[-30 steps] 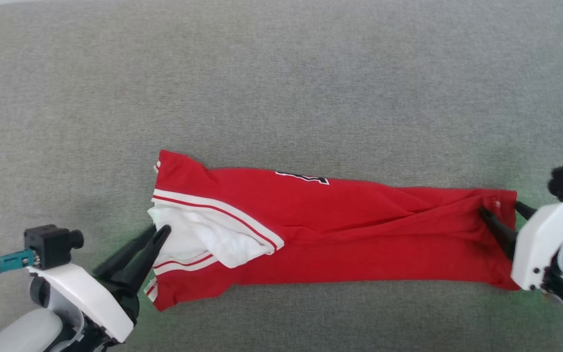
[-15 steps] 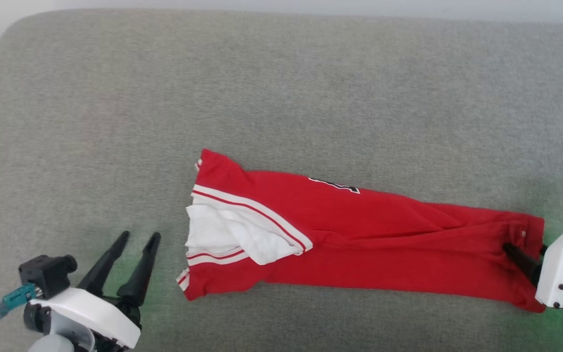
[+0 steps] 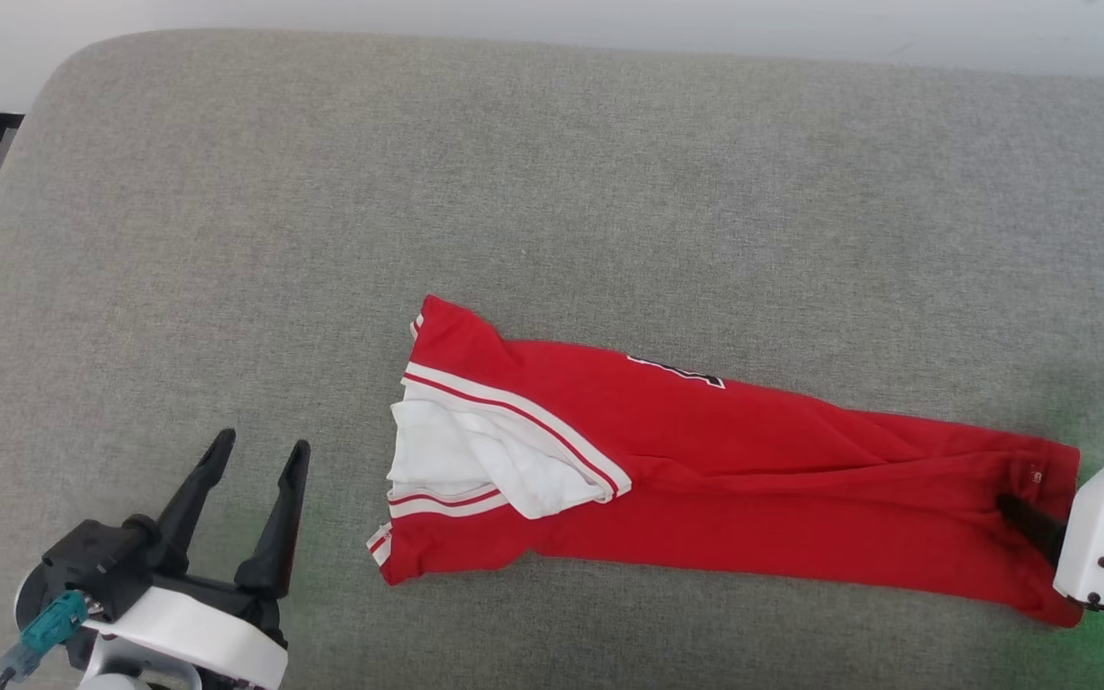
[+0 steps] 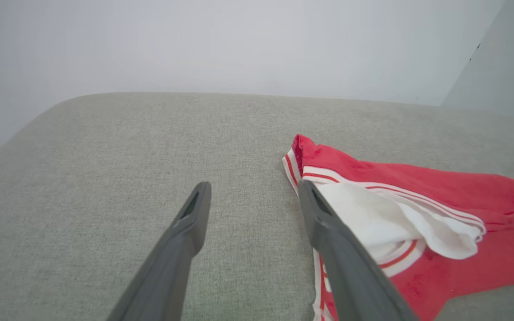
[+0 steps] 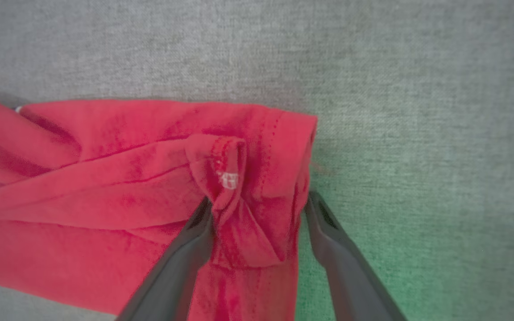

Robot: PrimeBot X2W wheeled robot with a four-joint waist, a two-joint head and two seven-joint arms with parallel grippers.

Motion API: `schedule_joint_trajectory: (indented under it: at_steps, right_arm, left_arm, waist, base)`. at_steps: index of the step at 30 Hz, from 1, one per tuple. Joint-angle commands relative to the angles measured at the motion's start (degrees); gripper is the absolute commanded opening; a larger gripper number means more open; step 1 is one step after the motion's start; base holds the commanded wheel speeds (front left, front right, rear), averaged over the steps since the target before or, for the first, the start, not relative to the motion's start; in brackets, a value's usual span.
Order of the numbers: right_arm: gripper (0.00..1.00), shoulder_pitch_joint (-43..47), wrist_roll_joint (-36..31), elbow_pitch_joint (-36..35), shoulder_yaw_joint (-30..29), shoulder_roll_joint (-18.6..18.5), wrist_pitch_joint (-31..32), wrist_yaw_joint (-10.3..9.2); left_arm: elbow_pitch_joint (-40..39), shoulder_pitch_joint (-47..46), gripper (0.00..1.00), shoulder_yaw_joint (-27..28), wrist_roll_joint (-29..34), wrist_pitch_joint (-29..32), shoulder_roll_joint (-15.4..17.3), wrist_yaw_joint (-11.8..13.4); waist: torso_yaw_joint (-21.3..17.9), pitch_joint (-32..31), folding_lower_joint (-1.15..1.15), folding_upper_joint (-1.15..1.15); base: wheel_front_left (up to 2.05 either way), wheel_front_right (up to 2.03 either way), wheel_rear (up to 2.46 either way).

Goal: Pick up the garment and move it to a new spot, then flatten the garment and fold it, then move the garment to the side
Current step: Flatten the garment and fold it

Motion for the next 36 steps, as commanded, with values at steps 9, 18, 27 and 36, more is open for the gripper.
schedule_joint_trajectory:
  at_steps: [9,18,27,36]
  right_arm:
    - [0.0,-1.2,-0.9,1.9,-1.5,2.0,-1.4,-0.11]
    - [0.0,-4.5,-0.1,-0.2,-8.4,0.9,-5.0,-0.11]
    - [0.0,-4.7,-3.9,-0.1,-19.4,-4.3,-8.9,-0.08]
    - [0.0,-3.5,-5.1,-2.4,-22.5,-4.0,-10.3,-0.04]
  left_arm:
    - [-4.3,1.7,1.0,2.5,2.1,-0.3,-1.0,0.1]
    - [-4.6,1.7,1.0,3.1,2.9,-0.3,0.1,0.1]
    - [-4.7,1.0,1.0,3.7,2.6,-0.3,1.4,0.1]
    - [-3.8,2.0,1.0,5.4,1.8,-0.3,-0.2,0.1]
  waist:
    - [-1.4,0.0,0.0,0.0]
    - [-4.6,1.2,0.0,0.0]
    - [-6.4,1.3,0.0,0.0]
    - [-6.9,0.1,0.0,0.0]
  base:
    - [0.0,0.0,0.0]
    - [0.0,0.0,0.0]
    - [0.0,0.0,0.0]
    - [0.0,0.0,0.0]
